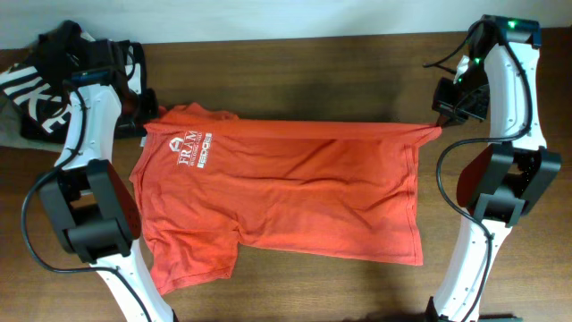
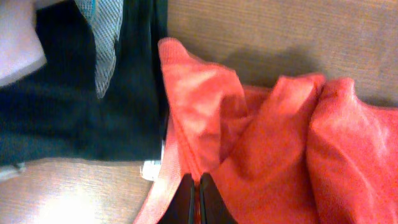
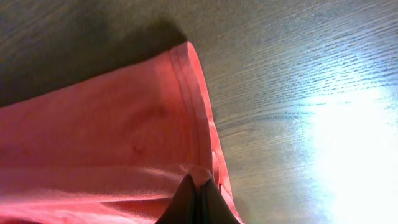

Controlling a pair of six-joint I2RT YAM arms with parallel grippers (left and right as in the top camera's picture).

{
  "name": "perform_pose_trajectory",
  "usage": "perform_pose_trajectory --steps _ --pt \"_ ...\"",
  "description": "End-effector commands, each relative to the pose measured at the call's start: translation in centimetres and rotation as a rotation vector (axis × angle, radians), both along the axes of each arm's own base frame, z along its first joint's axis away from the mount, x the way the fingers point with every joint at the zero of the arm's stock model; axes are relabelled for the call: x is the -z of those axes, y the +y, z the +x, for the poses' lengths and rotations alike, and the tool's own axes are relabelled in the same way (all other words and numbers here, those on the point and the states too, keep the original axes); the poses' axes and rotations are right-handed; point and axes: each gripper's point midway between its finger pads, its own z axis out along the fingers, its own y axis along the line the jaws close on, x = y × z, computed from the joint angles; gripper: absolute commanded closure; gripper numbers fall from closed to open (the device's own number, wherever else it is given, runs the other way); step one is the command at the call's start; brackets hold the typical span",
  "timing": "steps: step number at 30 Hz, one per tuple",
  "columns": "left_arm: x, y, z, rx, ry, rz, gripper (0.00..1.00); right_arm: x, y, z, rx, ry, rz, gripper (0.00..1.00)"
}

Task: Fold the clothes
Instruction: 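Lift the top edge with both grippers and fold it down toward the hem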

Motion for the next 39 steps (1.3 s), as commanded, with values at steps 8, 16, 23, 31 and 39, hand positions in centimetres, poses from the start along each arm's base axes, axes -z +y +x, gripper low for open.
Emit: perform_pose_trajectory --steps 8,16,23,31,39 --pt "-0.2 2.1 -5.4 -0.011 0.203 0.095 1.00 1.8 1.4 -3.6 -0.042 0.139 0.014 0.96" --pt "3.3 2.5 -8.1 -0.008 0.331 0.124 1.00 3.1 1.0 -5.4 -0.090 0.217 -0.024 0.96" --pt "3.7 2.3 -9.8 0.001 0.402 0.111 0.74 5.1 0.7 -8.3 -0.132 0.349 -0.073 0.80" --pt "2.6 2.5 -9.2 0.002 0.390 0.137 0.57 5.4 0.8 -8.7 -0.126 0.366 -0.058 0.21" --pt "2.5 -5.9 -5.3 0.168 0.215 -0.192 0.97 6.2 3.6 -5.9 -0.126 0.231 0.068 0.96"
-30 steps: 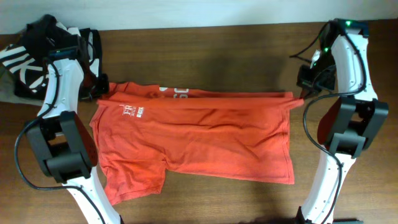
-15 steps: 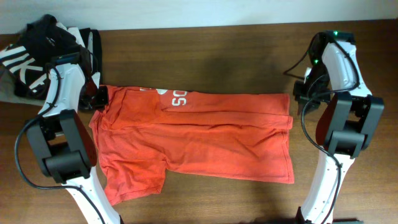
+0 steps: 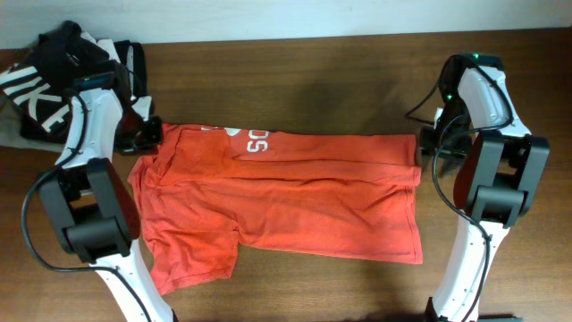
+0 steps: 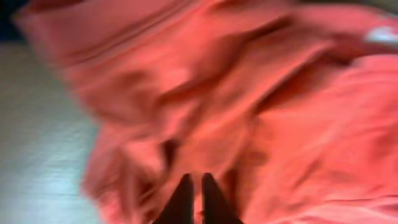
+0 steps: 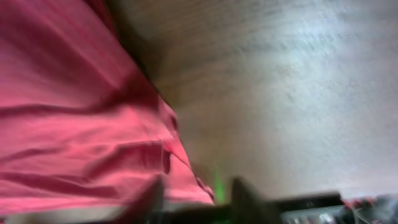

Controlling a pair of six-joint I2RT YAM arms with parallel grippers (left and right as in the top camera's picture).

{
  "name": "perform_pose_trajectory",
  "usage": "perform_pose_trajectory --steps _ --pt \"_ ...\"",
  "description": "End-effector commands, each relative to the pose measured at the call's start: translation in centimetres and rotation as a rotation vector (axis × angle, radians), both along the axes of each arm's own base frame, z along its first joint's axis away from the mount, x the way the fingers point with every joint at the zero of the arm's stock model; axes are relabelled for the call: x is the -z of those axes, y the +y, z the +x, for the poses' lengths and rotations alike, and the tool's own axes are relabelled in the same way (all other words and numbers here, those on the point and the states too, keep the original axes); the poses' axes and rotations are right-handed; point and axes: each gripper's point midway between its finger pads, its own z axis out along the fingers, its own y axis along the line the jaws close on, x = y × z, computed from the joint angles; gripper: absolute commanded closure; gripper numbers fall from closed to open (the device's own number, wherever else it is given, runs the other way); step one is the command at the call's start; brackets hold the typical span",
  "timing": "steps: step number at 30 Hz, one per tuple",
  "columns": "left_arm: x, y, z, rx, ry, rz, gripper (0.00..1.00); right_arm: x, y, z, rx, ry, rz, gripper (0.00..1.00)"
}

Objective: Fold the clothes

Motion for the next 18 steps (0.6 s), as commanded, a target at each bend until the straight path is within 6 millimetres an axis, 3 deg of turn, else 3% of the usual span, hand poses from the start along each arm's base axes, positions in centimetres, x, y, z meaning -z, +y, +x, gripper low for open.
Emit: perform_pose_trajectory --steps 1,5,9,14,18 --pt "0.3 -4.6 1.2 0.100 -0.043 -0.125 0.97 -0.8 2.7 2.2 -0.004 -0.121 0.090 0.96" --pt "2.2 -7.3 0.0 0.151 -0.001 -0.131 0.99 -0.2 5.5 3.9 -0.079 -0.188 0.097 0.96" --pt "3.8 -7.6 -1.2 0.114 0.035 -0.135 0.99 0.1 6.7 3.7 -0.130 -0.177 0.074 0.96" --pt "6.1 -6.7 -2.5 0.090 0.065 -0.139 0.99 2.8 6.6 2.2 -0.130 -0.133 0.073 0.96" --pt "7.3 -4.5 -3.0 0.079 0.096 -0.027 0.99 4.4 5.7 0.9 -0.103 -0.099 0.069 0.96"
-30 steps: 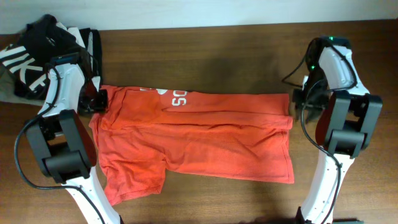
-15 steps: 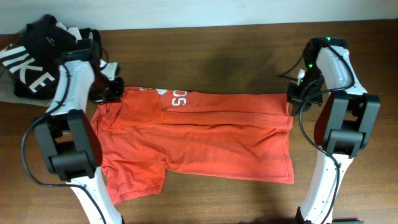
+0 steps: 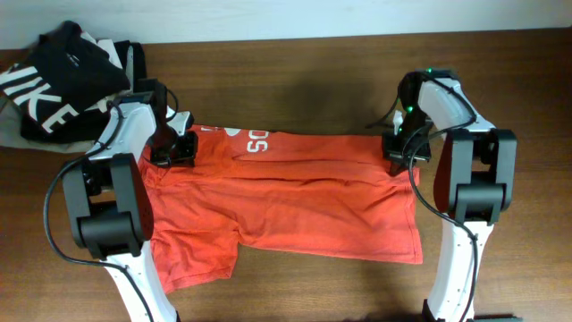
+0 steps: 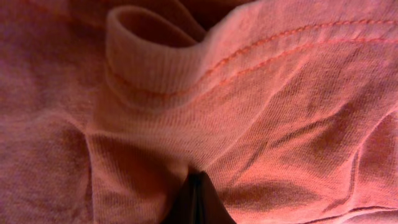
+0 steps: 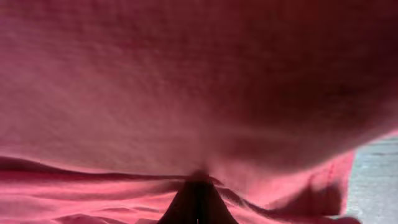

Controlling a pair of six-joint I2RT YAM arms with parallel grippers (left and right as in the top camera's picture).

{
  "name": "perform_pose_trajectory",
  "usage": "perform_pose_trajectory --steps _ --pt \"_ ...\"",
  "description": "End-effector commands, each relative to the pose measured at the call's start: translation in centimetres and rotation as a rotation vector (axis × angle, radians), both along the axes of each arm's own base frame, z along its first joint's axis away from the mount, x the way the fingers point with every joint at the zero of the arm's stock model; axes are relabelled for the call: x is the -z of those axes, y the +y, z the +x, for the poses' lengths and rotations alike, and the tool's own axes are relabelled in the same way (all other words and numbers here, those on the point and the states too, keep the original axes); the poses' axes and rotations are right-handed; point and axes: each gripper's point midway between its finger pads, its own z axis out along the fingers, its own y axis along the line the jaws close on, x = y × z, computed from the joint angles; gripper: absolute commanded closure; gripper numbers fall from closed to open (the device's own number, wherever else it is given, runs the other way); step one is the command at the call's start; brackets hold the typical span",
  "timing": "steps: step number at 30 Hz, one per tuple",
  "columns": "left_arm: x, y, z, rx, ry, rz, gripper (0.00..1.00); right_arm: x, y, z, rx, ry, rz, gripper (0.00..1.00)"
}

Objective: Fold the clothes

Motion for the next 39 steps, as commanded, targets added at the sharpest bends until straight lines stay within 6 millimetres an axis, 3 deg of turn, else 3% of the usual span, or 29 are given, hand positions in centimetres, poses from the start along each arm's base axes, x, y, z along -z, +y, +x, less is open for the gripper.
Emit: perform_pose_trajectory --steps 1,5,7,11,15,18,23,24,26,28,31,33,35,39 --pt "2.6 3.0 -1.4 -0.033 0.071 0.142 0.99 0.0 -1.5 -0.6 0.019 -0.003 -0.033 0.96" --pt "2.5 7.7 -1.9 -0.122 0.092 0.324 0.99 0.3 -5.1 -0.5 0.071 -0.008 -0.144 0.96" --pt "2.5 9.1 -2.0 -0.154 0.094 0.331 0.99 0.4 -6.2 -0.4 0.099 -0.016 -0.145 0.96" --pt "2.5 10.2 -1.6 -0.193 0.072 0.332 0.99 0.6 -7.0 0.2 0.120 -0.046 -0.142 0.96" --pt "1.6 9.0 0.0 -0.186 0.024 0.304 0.99 0.1 -7.1 1.1 0.170 -0.068 -0.157 0.96" --pt "-1.0 8.5 1.9 -0.172 -0.025 0.311 0.99 -2.5 -7.5 2.3 0.203 -0.102 -0.164 0.96" --pt "-8.0 8.4 4.9 -0.180 -0.131 0.308 0.84 -10.6 -8.2 4.5 0.216 -0.201 -0.174 0.95" --pt "-9.5 7.0 5.2 -0.171 -0.149 0.242 0.76 -12.6 -7.6 4.4 0.217 -0.208 -0.144 0.55" --pt "-10.2 4.5 5.1 -0.148 -0.139 0.133 0.50 -13.6 -5.8 4.8 0.175 -0.243 -0.044 0.06" --pt "-10.3 1.9 4.9 -0.122 -0.131 0.030 0.01 -13.7 -3.6 5.0 0.118 -0.254 0.048 0.01" --pt "-10.2 0.7 4.8 -0.100 -0.125 0.008 0.01 -14.1 -2.7 5.0 0.125 -0.259 0.060 0.01" --pt "-11.1 0.6 4.7 -0.100 -0.139 0.009 0.01 -15.5 -2.4 4.9 0.138 -0.293 0.063 0.01" --pt "-12.9 0.5 4.3 -0.102 -0.164 0.007 0.01 -18.0 -2.2 4.6 0.135 -0.355 0.069 0.01" --pt "-16.4 1.1 1.3 -0.121 -0.152 0.049 0.01 -23.6 -1.2 2.7 0.093 -0.498 0.065 0.01"
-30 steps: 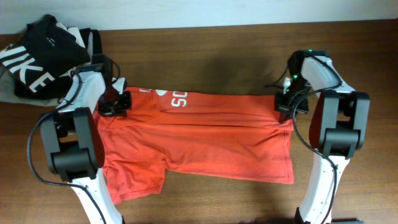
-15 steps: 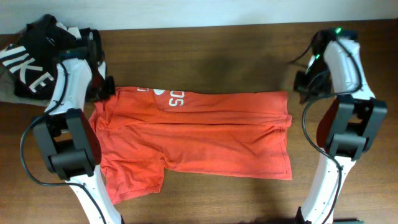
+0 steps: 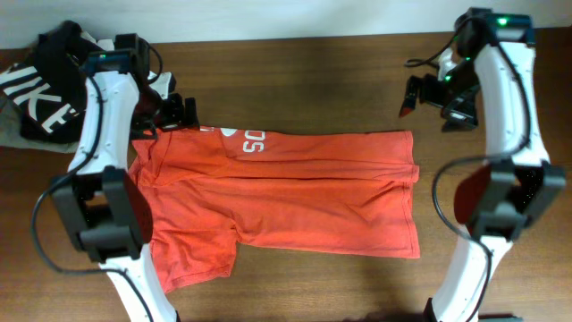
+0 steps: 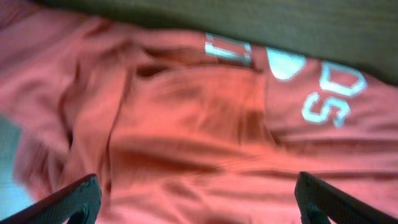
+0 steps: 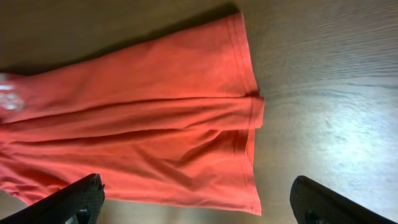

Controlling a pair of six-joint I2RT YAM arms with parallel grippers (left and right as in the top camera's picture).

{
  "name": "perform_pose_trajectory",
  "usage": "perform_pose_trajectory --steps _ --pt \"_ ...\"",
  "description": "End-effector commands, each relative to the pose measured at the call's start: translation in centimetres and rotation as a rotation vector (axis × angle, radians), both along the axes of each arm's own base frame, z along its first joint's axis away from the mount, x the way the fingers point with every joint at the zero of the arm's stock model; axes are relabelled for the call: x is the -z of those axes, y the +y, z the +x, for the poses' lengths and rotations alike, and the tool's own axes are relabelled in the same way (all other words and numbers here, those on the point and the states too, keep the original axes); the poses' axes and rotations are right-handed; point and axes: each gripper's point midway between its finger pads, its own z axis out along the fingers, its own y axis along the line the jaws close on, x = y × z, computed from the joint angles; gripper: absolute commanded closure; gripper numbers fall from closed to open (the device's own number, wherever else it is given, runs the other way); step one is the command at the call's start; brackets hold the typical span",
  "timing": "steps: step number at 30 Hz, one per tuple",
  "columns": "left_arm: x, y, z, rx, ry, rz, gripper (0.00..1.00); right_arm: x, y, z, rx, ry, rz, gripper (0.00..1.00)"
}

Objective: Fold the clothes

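An orange T-shirt (image 3: 286, 197) lies flat across the table, its far strip folded toward the front so that white lettering (image 3: 250, 140) shows on the fold. My left gripper (image 3: 176, 114) hangs open above the collar end, and the left wrist view shows the shirt (image 4: 199, 124) below its wide-spread fingers (image 4: 74, 199). My right gripper (image 3: 413, 97) hovers open behind the hem end. In the right wrist view the doubled hem corner (image 5: 252, 112) lies below its spread fingers (image 5: 323, 202). Neither gripper holds anything.
A heap of black clothes with white lettering (image 3: 45, 85) lies at the back left corner, beside the left arm. Bare wooden table (image 3: 304, 72) runs behind the shirt. A short sleeve (image 3: 192, 259) sticks out at the front left.
Both grippers were shut and low on the folded far edge of the shirt. Now both are open and raised, back from that edge, and the fold lies on its own.
At first both grippers were shut on the shirt's far edge, at collar side and hem corner, logo facing up. Then that edge lay folded forward, lettering showing on the fold. The grippers stood low on the fold, and now they are open and off it.
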Motion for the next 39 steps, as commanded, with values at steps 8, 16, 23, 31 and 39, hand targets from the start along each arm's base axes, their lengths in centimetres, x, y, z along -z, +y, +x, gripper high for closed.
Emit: perform_pose_trajectory --steps 8,16,23,31,39 --pt "-12.1 3.3 -9.2 -0.262 -0.057 0.188 0.01 -9.5 4.2 -11.2 -0.117 -0.190 -0.041 0.01" --pt "-8.9 3.4 -17.3 -0.361 -0.074 0.208 0.01 -8.0 4.2 -14.4 -0.112 -0.164 -0.038 0.01" --pt "0.0 6.0 -21.5 -0.589 0.098 0.189 0.01 -7.5 4.2 -12.1 -0.112 -0.220 -0.043 0.01" --pt "4.6 9.5 -22.6 -0.902 0.085 0.144 0.01 -7.8 4.3 -10.2 -0.112 -0.294 -0.039 0.01" --pt "10.9 5.9 -25.6 -0.888 0.154 0.019 0.04 -6.6 4.0 -10.1 -0.114 -0.262 -0.054 0.01"
